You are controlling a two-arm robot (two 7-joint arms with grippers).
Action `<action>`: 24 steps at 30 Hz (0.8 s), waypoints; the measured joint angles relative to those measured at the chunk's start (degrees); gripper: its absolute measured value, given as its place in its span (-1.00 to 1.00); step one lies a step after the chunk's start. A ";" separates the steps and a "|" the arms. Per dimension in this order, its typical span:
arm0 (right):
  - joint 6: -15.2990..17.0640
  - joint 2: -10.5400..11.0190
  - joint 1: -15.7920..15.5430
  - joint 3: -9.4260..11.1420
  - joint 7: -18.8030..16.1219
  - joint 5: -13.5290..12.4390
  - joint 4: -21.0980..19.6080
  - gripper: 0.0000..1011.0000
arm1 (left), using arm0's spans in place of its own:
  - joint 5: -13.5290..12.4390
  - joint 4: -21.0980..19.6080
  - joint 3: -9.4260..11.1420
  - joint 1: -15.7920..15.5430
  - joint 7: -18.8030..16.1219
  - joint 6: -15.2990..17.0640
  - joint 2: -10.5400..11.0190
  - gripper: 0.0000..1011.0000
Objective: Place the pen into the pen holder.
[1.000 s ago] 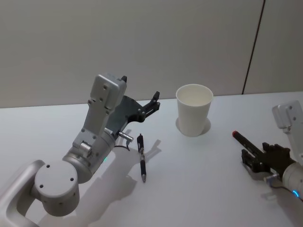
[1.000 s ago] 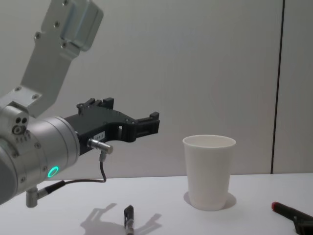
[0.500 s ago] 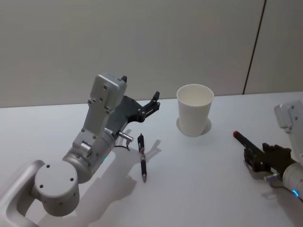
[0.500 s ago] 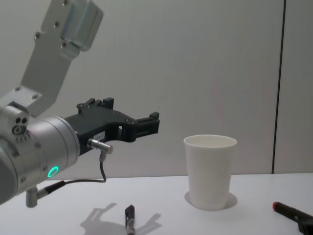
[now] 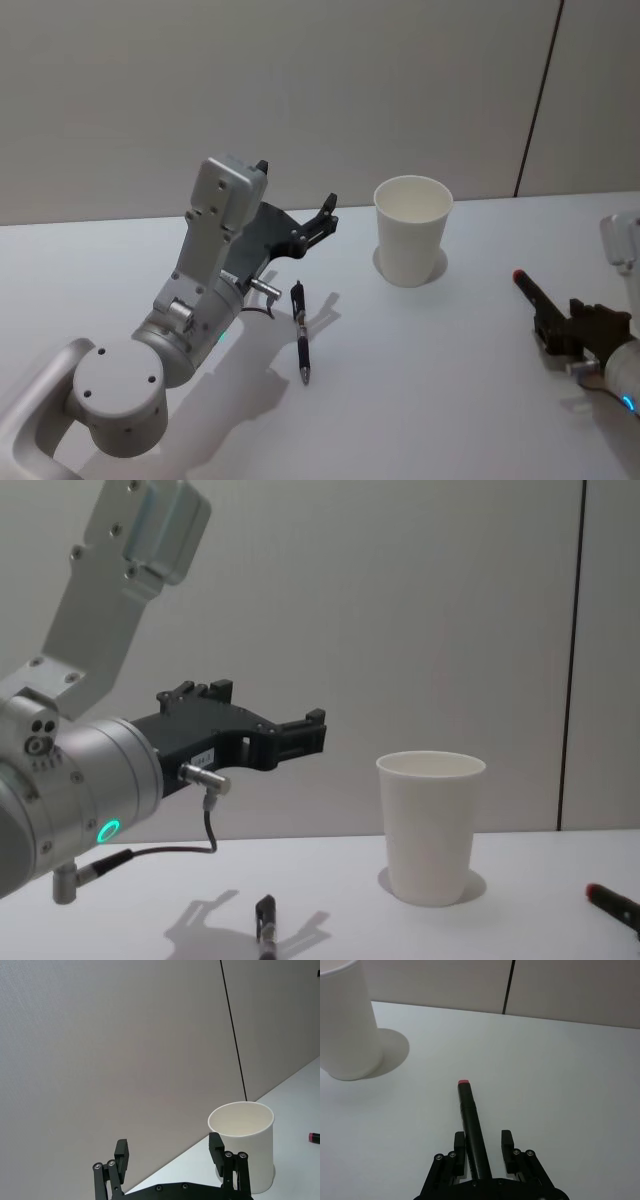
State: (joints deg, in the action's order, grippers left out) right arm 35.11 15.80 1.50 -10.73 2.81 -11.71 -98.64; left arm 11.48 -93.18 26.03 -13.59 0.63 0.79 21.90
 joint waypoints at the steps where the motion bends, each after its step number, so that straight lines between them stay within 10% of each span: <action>1: -0.07 -0.07 -0.01 0.08 0.29 -0.10 0.03 -0.13 | 0.00 0.00 0.00 0.00 0.00 0.00 0.00 0.98; 24: -2.85 -0.15 -0.27 -0.24 -2.78 2.27 0.05 -0.66 | 0.00 0.00 0.00 0.00 0.00 0.00 0.00 0.98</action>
State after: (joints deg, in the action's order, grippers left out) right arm 32.26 15.65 1.23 -10.98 0.04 -9.44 -98.58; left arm 11.48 -93.18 26.02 -13.59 0.62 0.80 21.89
